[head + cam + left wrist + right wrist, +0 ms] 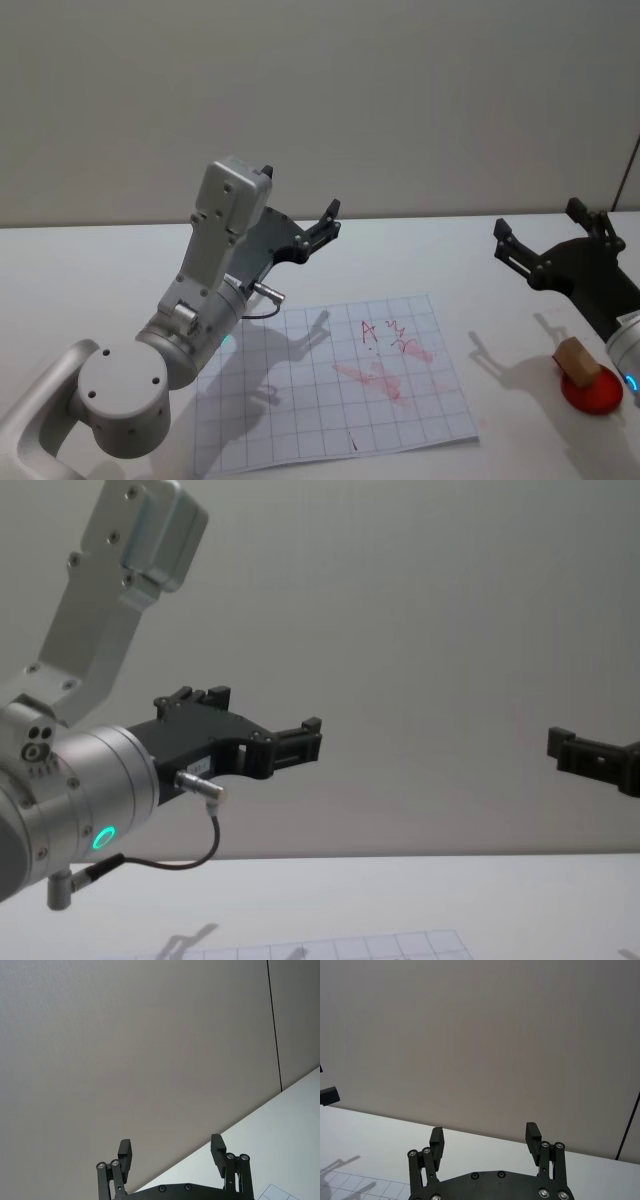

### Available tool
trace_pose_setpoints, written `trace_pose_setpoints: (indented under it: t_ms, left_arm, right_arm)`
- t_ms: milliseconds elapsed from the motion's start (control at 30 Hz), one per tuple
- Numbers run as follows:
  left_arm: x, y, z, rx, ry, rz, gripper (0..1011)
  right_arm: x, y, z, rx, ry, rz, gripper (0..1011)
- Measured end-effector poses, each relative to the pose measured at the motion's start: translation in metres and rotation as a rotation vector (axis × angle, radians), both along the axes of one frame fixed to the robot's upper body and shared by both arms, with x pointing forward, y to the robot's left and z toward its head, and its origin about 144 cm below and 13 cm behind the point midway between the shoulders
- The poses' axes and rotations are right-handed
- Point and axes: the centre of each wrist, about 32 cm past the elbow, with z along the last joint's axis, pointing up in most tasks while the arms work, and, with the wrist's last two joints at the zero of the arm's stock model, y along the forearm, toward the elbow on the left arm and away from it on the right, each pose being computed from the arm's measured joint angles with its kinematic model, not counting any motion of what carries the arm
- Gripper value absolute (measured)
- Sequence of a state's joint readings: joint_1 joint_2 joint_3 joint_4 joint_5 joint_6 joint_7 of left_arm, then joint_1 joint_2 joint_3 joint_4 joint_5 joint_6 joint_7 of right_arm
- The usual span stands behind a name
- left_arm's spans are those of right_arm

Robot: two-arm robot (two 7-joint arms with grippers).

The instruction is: Use the one hand to pick up the stamp and affix it onto the A4 paper.

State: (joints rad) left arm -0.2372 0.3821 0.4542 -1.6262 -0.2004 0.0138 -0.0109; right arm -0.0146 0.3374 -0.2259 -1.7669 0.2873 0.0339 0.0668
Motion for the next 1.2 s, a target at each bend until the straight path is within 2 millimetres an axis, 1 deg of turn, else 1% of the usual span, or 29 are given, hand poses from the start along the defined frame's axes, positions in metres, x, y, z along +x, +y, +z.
trace_pose_setpoints:
  t_ms: [1200]
  left_arm:
    - [0.0,0.0,0.0,0.0,0.0,0.0,1001]
  right_arm:
    - [0.0,-0.0001,0.0,0.0,0.0,0.0,1001]
